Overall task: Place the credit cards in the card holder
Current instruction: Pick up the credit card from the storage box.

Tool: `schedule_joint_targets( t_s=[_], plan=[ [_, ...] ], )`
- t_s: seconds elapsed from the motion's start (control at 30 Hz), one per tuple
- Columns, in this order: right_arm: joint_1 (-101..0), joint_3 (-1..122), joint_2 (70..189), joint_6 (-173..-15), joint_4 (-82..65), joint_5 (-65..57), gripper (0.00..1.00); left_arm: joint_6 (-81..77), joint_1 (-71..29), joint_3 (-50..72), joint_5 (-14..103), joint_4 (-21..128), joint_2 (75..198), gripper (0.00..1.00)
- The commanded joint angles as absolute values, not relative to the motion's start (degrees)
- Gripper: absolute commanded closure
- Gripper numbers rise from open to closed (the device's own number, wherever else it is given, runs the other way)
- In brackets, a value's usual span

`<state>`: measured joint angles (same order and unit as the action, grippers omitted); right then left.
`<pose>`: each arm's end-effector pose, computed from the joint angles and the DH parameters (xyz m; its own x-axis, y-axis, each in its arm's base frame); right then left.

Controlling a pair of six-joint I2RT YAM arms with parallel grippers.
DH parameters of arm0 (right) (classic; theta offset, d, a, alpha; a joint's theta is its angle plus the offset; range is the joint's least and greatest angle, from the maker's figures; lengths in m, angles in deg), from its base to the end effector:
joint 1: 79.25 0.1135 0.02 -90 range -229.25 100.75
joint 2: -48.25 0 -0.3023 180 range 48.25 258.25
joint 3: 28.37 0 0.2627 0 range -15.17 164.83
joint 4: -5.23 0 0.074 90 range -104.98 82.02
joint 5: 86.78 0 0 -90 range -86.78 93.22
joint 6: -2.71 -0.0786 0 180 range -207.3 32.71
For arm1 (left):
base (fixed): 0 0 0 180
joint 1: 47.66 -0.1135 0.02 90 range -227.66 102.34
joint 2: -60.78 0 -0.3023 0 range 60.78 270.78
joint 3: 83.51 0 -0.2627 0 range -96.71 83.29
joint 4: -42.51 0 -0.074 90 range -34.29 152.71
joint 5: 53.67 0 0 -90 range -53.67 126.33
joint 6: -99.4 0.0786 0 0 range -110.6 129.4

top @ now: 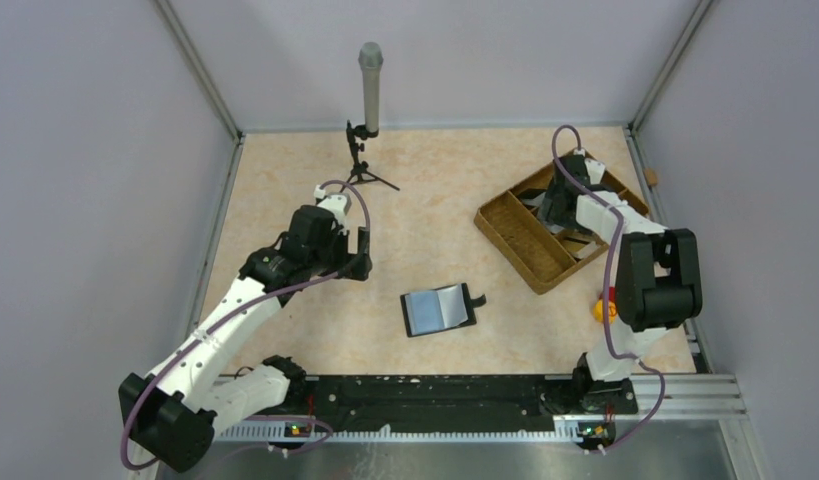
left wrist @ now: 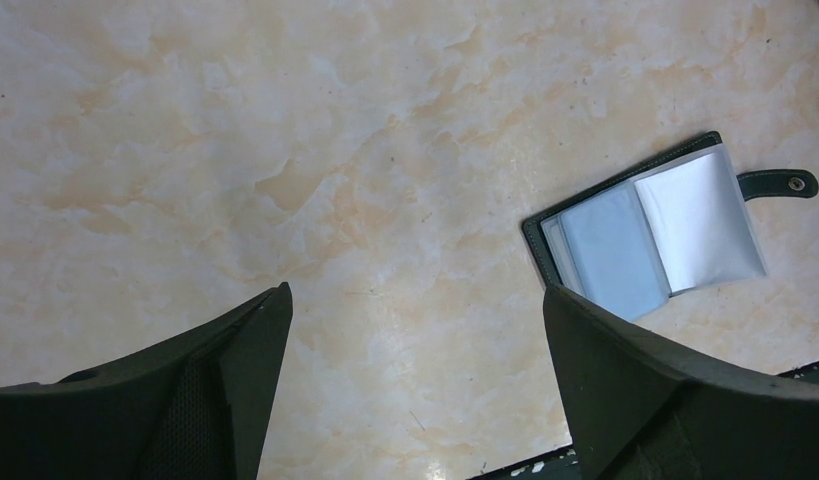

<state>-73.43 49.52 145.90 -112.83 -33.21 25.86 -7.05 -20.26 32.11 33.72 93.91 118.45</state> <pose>0.3858 0.0089 0.1997 -0.7162 0.3270 -0.6165 0.4622 0.8842 -0.0680 0.2038 -0.1016 0.2924 -0.7209 0.0550 -0.6909 0.2365 0.9565 -0.1706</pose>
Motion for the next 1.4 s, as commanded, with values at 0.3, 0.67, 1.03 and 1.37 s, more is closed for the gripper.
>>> schedule_joint_targets(
  t_s=[0.3,0.67,1.03,1.37],
  plan=[
    [-74.03,46.50,138.61,-113.22,-33.62,28.62,0.32,-6.07,-21.04,32.58,35.18,92.63,119.06,0.01],
    [-74.05,46.08,138.50,-112.56,-31.79,29.00,0.61,-6.07,-21.21,32.66,35.23,92.63,119.32,0.01],
    [-74.01,43.27,132.67,-112.80,-23.75,30.14,0.92,-6.14,-21.38,32.75,35.07,92.63,119.27,0.01],
    [-74.03,39.25,121.17,-112.05,-16.67,28.24,1.00,-6.14,-21.47,33.01,34.32,92.25,118.02,0.01]
  ],
)
